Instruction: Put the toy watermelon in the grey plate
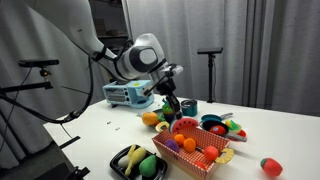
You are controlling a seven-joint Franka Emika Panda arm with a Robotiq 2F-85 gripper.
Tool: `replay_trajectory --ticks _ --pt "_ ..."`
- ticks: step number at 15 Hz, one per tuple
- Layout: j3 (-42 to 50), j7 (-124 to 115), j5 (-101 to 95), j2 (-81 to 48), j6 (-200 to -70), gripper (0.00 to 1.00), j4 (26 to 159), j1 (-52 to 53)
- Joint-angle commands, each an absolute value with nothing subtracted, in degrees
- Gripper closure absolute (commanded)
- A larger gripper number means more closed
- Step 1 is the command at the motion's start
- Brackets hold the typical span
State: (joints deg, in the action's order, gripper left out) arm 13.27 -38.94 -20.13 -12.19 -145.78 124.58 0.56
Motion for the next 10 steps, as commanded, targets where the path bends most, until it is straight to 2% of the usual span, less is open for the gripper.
replay_trajectory --ticks 1,6,10 --pt "9.7 -40.3 -18.7 -5.3 -147.0 1.0 128.8 2.3" --pt "5.2 -40.4 -16.6 -2.3 -146.5 1.0 127.4 2.2" --pt "1.8 -27.9 2.0 -3.0 -143.8 1.0 123.7 1.7"
